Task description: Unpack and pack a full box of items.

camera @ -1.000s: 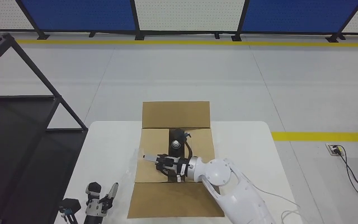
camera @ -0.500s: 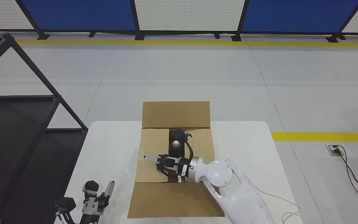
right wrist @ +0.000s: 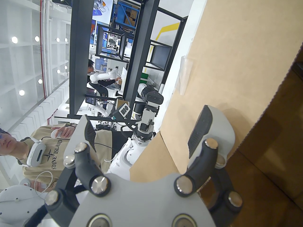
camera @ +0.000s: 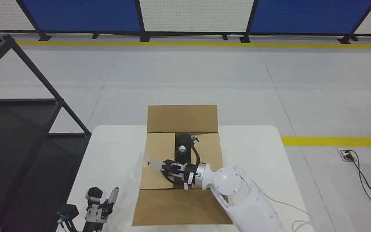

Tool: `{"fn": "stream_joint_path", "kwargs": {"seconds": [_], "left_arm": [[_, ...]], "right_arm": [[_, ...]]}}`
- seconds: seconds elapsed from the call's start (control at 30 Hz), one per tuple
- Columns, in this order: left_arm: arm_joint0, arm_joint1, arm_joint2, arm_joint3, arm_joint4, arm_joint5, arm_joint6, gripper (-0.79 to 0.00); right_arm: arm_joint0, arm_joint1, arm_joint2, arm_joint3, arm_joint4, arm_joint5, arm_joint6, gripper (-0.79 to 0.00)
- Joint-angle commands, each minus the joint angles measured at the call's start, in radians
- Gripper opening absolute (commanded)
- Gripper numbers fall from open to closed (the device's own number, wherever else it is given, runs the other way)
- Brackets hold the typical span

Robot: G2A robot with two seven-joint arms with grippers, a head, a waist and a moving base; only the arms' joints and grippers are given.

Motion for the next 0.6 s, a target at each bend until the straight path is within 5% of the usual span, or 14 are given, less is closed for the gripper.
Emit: {"fn": "stream_joint_path", "kwargs": {"seconds": [0.0,0.37,0.57], "left_arm": [[0.0,0.0,0.0,0.0,0.0,0.0,0.0,0.0],[0.016,0.002,-0.034,-0.051,-0.115,-0.084,0.01,0.0],[0.015,0.004,-0.052,-0.067,-0.135,-0.114,0.022,0.0]], "right_arm": [[0.0,0.0,0.0,0.0,0.0,0.0,0.0,0.0],[-0.098,0.032,0.098,-0.18,0.045,-0.12,0.074,0.0],[-0.178,0.066,0.21,-0.321,0.158,-0.123,0.254,0.0]]}}
